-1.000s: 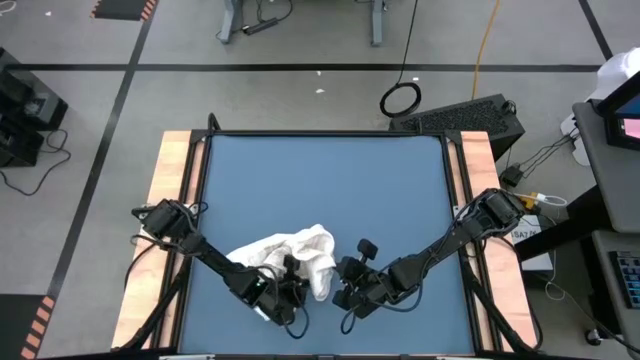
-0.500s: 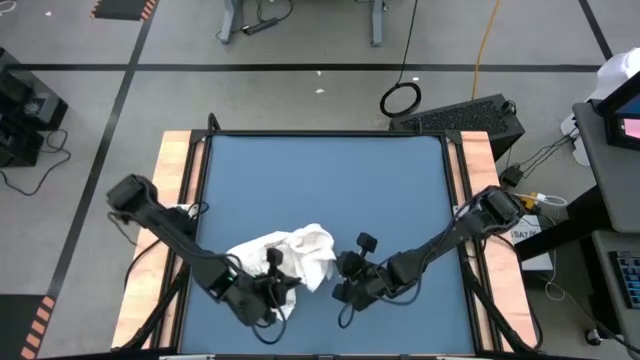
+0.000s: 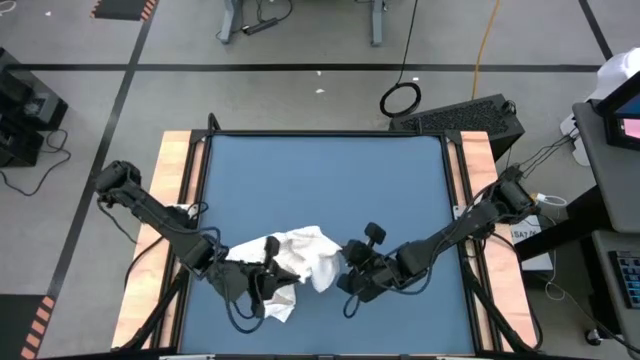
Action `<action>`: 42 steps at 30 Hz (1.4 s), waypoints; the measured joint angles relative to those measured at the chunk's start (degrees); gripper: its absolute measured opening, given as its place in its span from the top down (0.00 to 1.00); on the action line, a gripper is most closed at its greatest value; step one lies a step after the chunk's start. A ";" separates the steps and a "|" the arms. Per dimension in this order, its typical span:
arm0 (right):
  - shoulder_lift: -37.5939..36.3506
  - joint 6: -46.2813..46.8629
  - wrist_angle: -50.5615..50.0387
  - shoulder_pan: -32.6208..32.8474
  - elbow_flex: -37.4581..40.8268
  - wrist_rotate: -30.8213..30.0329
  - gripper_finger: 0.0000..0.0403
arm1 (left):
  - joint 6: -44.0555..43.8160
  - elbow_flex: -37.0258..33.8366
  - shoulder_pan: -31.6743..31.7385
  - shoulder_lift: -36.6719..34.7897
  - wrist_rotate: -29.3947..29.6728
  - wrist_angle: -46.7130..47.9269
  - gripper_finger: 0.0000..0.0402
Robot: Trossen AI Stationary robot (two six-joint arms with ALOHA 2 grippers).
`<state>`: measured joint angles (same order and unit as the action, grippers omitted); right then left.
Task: Roll towel into tight, uniform cylinder
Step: Roll the white towel
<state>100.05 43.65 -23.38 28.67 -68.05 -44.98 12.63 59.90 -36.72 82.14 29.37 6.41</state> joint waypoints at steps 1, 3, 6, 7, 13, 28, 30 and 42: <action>0.91 -0.55 1.65 -0.02 0.00 -0.82 1.00 | 1.31 0.00 0.95 0.54 -1.91 -2.31 0.99; 2.74 -1.78 6.25 0.18 0.04 -1.84 1.00 | 2.91 0.09 2.52 1.72 -4.68 -4.30 0.99; 4.39 -4.20 11.89 0.65 0.04 -0.80 1.00 | 2.78 0.01 5.16 3.09 -5.86 -3.24 0.99; 4.96 -4.18 13.42 1.06 0.02 -0.29 1.00 | 2.66 0.02 5.90 3.53 -6.29 -2.47 0.99; 9.06 -3.60 17.43 6.54 0.04 -7.18 1.00 | -0.28 -1.20 7.89 6.58 -12.01 -1.33 0.99; 10.73 -3.09 21.17 8.02 0.04 -11.91 0.99 | -0.27 -1.22 9.57 12.78 -12.77 -6.53 0.99; 10.73 -4.84 22.77 8.02 0.04 -11.64 0.96 | -0.29 -1.26 10.21 13.17 -12.77 -6.29 0.99; 10.73 -5.12 24.98 7.69 0.04 -11.55 0.69 | -0.31 -1.29 11.33 13.14 -12.75 -7.63 0.99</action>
<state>110.78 38.52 1.61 36.36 -68.01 -56.53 12.32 58.61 -25.39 95.28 16.62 -1.21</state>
